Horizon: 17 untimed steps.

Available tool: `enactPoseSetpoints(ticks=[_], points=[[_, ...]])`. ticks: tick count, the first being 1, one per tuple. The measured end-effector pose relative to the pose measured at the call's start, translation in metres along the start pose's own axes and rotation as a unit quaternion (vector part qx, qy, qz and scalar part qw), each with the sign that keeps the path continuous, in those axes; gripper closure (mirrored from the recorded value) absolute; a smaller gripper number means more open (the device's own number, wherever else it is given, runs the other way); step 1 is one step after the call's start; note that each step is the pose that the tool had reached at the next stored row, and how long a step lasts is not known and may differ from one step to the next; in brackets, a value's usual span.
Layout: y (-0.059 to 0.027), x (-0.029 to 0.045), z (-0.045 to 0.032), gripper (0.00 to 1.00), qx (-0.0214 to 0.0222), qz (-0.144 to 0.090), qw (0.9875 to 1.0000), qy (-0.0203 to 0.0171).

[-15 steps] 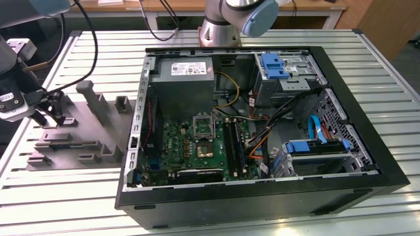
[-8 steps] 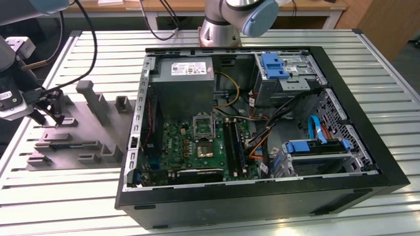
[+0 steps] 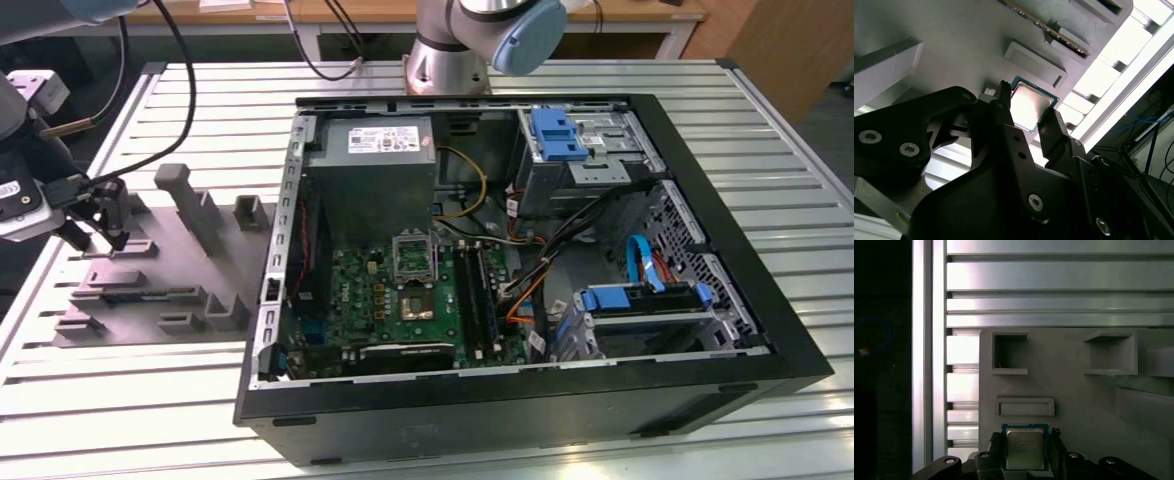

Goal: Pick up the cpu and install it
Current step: 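Pick up the cpu and move it towards the insertion slot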

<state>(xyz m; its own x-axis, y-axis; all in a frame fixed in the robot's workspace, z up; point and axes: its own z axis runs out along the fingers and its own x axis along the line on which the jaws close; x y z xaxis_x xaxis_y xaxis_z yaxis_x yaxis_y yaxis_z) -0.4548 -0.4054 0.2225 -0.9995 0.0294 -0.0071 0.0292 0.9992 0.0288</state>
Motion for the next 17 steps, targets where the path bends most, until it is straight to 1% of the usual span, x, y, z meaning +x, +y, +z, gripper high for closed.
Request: enactPoseSetpoints(ticks=[17], points=[[0.0001, 0.0, -0.0042, 0.53, 0.0001, 0.0, 1.0, 0.0]])
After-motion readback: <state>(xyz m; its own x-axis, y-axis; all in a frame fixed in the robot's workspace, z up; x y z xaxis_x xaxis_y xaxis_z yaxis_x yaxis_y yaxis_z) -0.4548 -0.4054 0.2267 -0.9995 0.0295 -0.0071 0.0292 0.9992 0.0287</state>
